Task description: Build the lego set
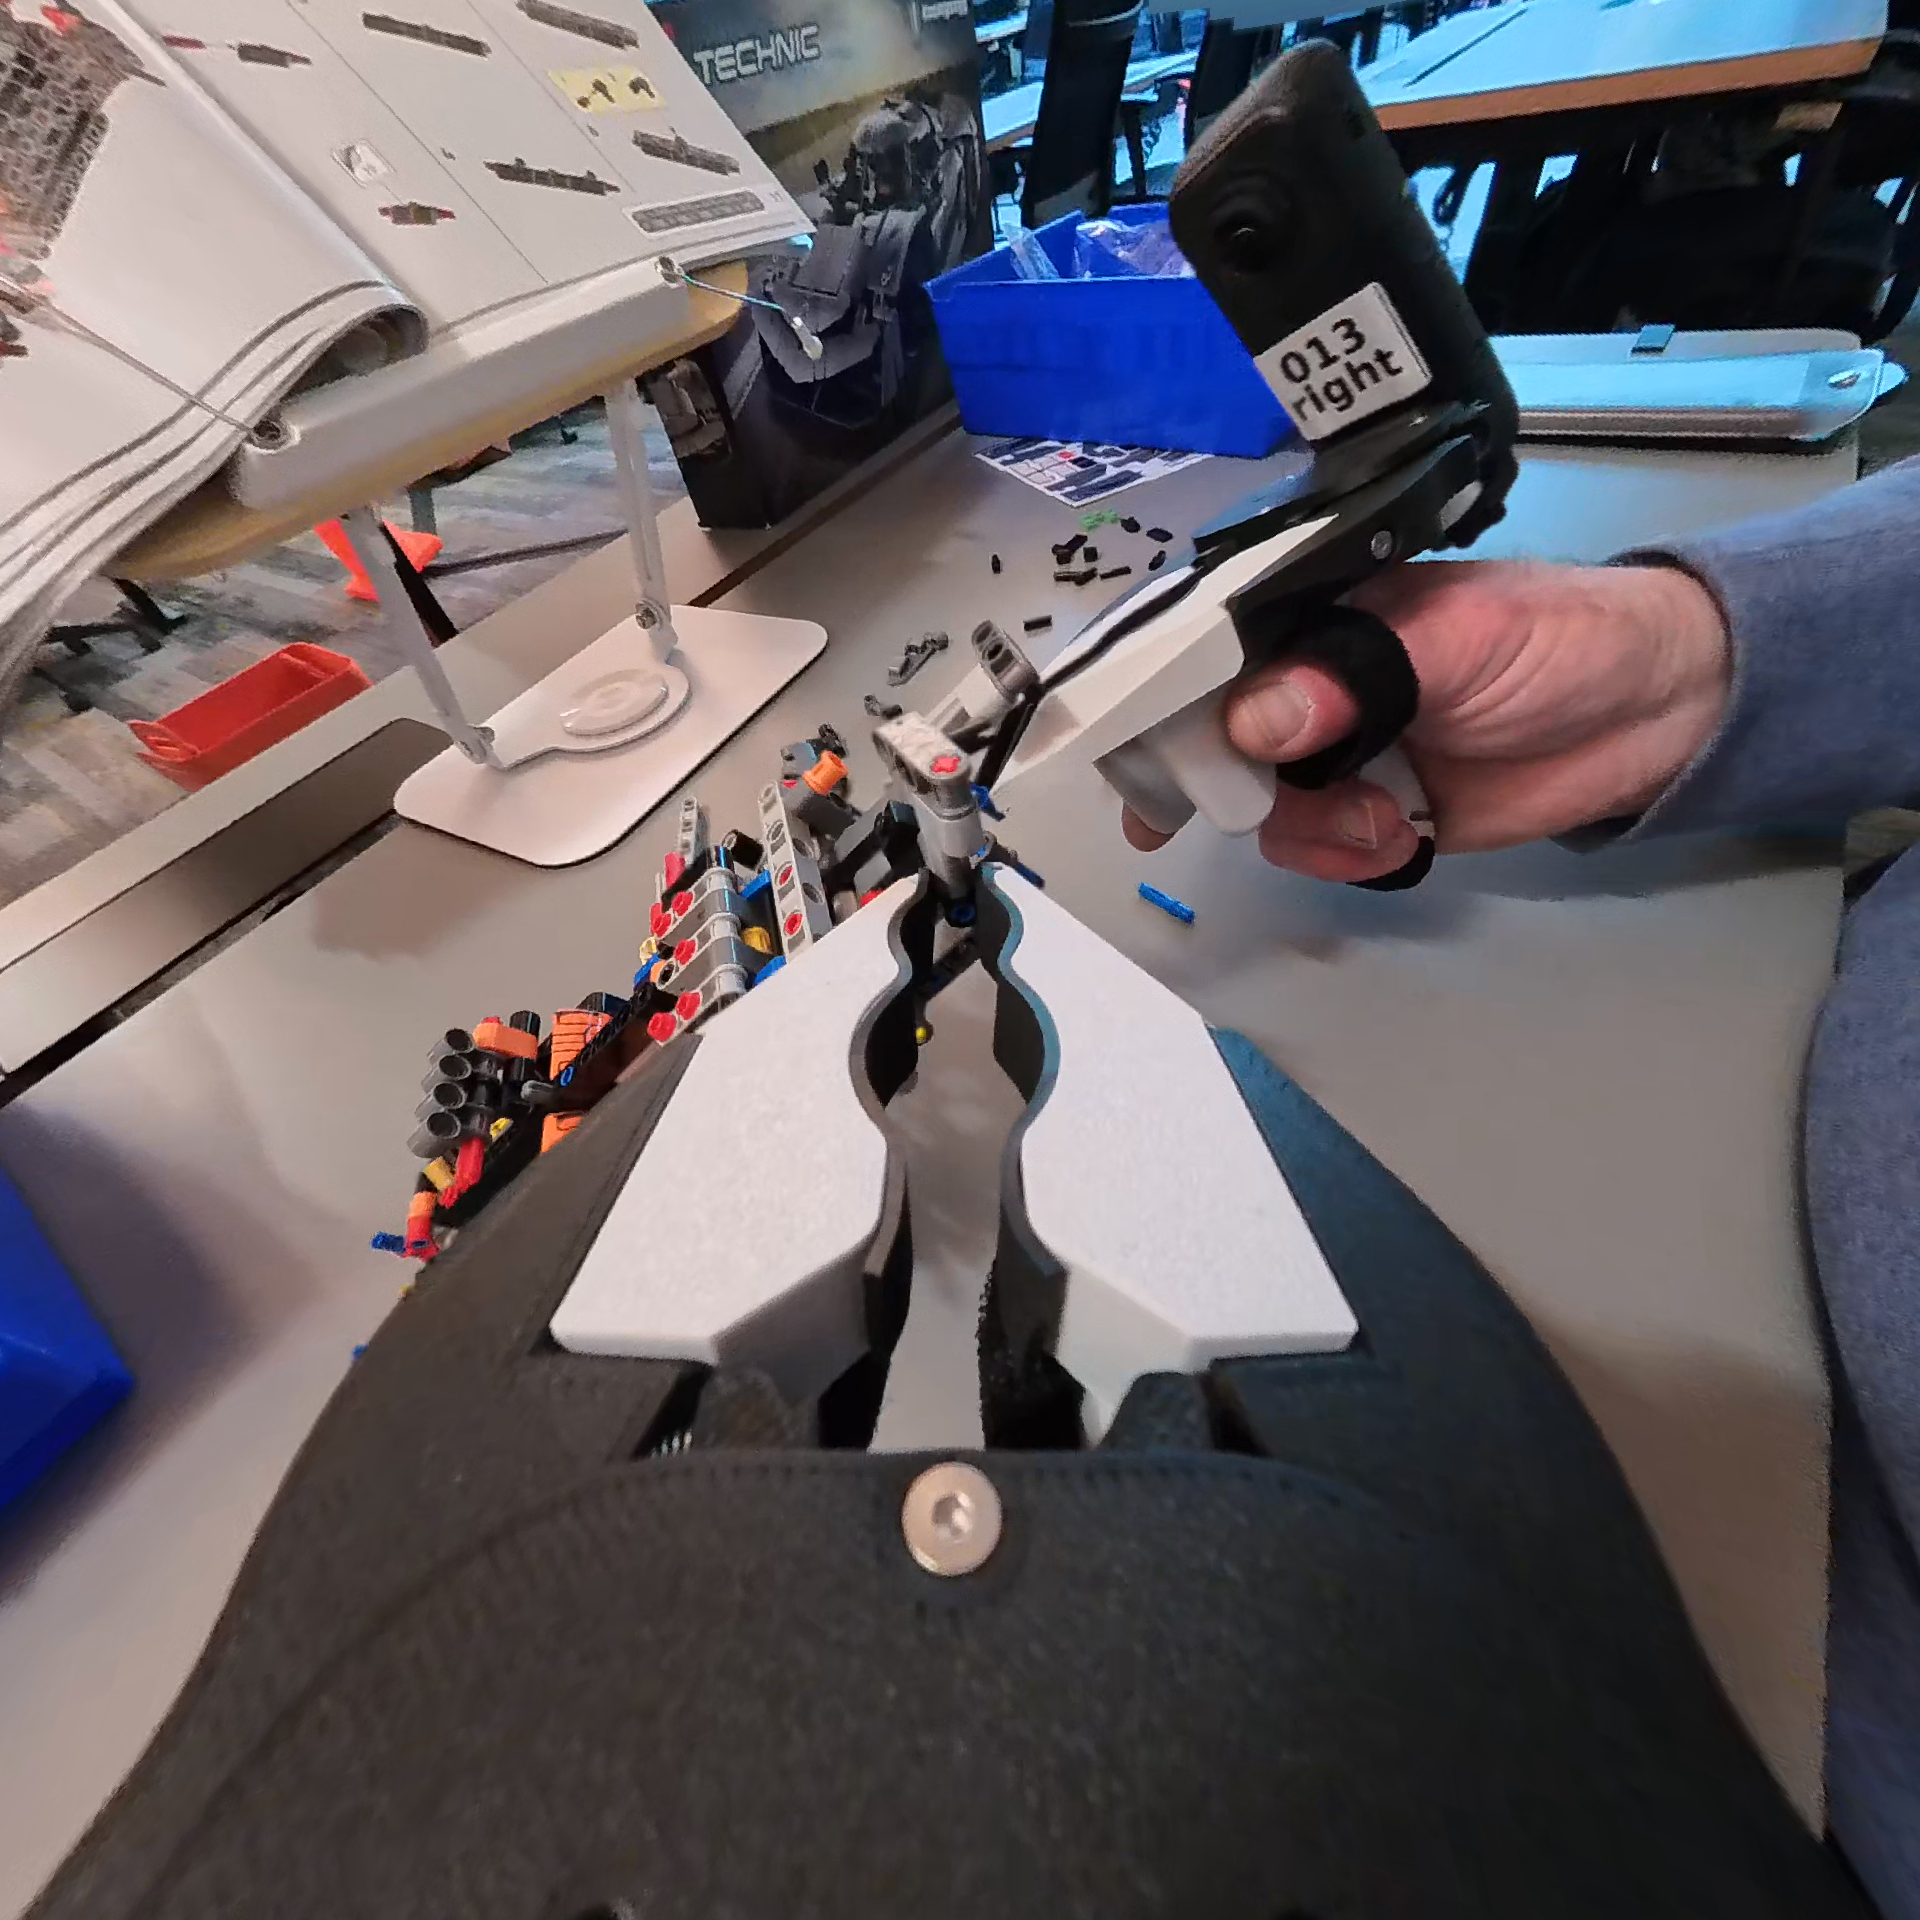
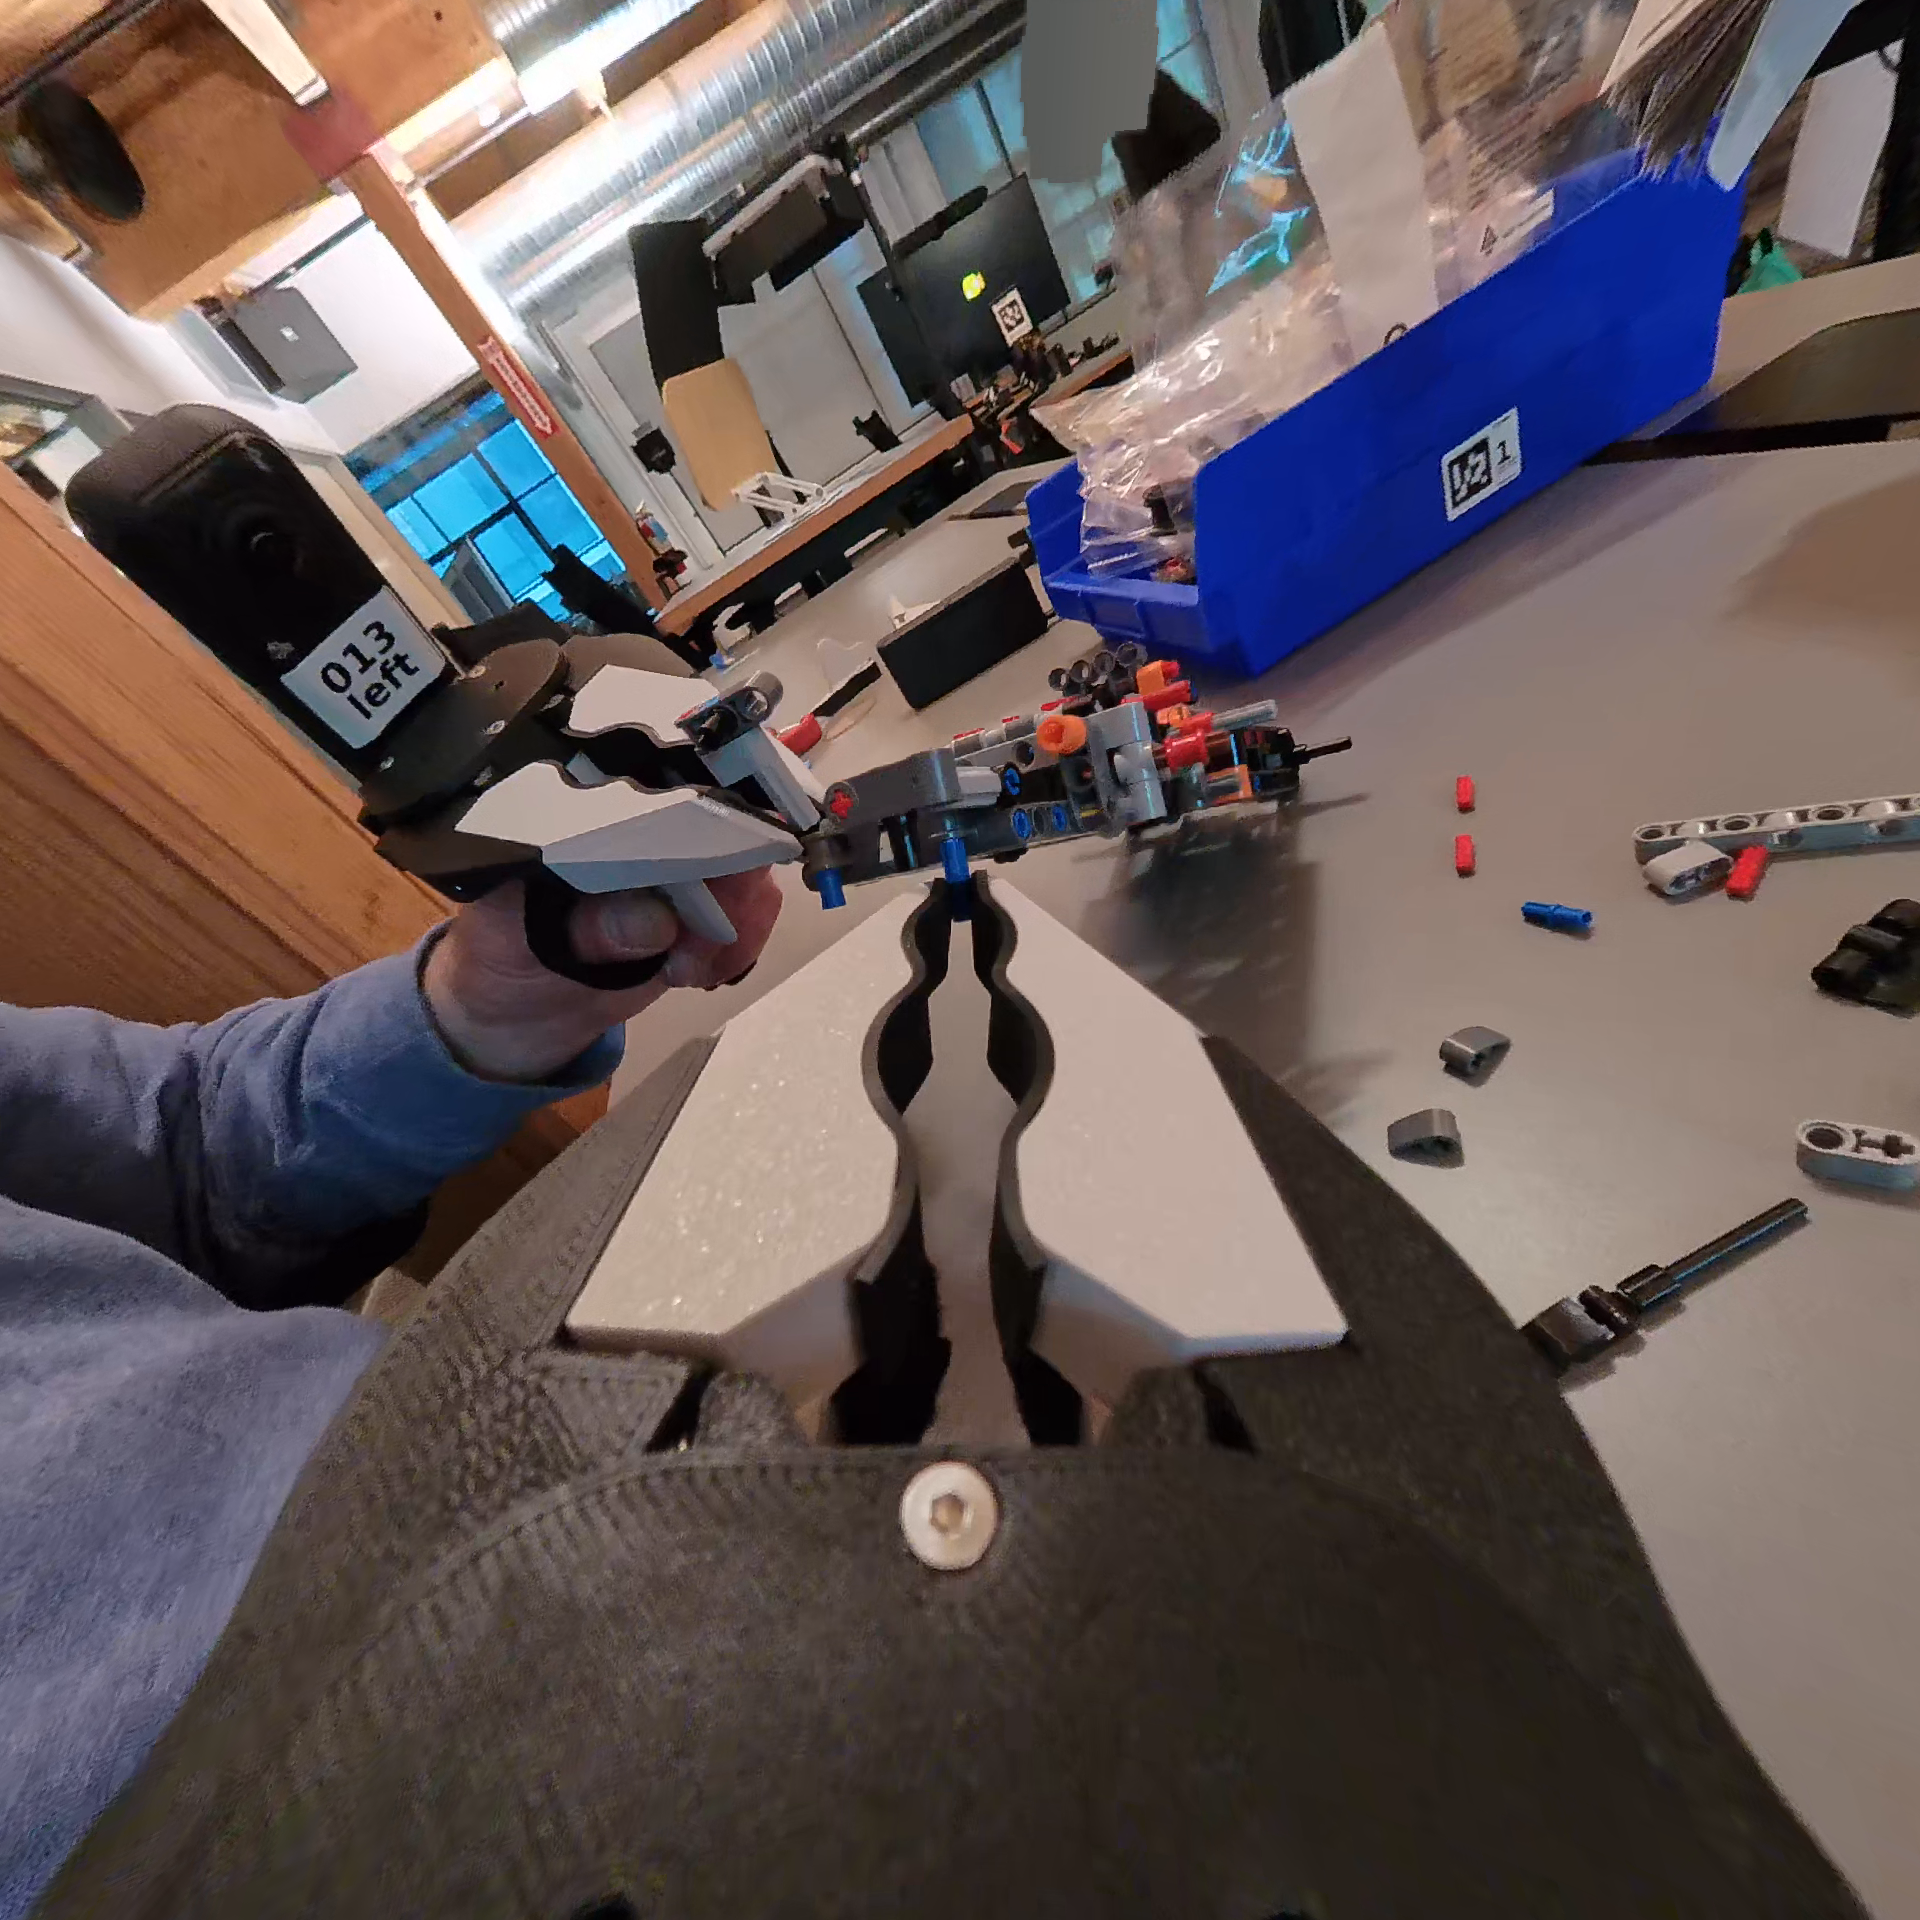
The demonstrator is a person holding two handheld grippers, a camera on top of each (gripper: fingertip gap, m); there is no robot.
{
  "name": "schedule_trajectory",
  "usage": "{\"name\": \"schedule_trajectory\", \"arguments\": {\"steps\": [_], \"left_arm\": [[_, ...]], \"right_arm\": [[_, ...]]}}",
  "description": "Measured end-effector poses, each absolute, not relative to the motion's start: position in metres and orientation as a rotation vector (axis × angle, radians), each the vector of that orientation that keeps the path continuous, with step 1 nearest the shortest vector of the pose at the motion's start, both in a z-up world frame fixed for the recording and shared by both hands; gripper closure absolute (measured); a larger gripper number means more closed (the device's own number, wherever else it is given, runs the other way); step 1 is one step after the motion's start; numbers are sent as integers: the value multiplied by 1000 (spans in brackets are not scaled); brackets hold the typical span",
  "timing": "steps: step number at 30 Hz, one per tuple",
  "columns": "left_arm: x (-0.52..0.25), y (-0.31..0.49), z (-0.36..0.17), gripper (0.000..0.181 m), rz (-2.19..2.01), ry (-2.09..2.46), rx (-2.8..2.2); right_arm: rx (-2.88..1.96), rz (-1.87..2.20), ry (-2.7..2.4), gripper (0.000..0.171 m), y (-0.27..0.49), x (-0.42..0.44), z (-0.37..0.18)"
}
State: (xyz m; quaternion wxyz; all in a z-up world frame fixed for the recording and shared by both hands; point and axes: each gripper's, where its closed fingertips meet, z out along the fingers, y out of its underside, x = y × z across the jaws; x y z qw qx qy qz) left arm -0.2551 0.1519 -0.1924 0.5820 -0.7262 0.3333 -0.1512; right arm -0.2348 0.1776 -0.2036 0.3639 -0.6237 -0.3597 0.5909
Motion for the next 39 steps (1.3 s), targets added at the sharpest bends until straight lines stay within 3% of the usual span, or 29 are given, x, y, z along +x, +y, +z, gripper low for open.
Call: {"name": "schedule_trajectory", "arguments": {"steps": [5,12,18,21,28,39], "left_arm": [[-258,154,-184,174,-304,777,-1639],[-263,151,-166,124,-150,799,-1521],[-256,168,-185,113,79,983,-1498],[-254,174,-189,115,108,1057,-1479],[-257,183,-194,144,96,1119,-1495],[-259,194,-192,148,47,1090,-1526]], "right_arm": [[-1591,1494,-903,170,180,-237,-198],[-1580,1527,-893,170,179,-241,-196],[-1573,1552,-902,170,178,-247,-192],[-1579,1551,-902,170,179,-248,-192],[-1592,1568,-886,170,183,-251,-193],[-1603,1473,-842,171,197,-255,-190]]}}
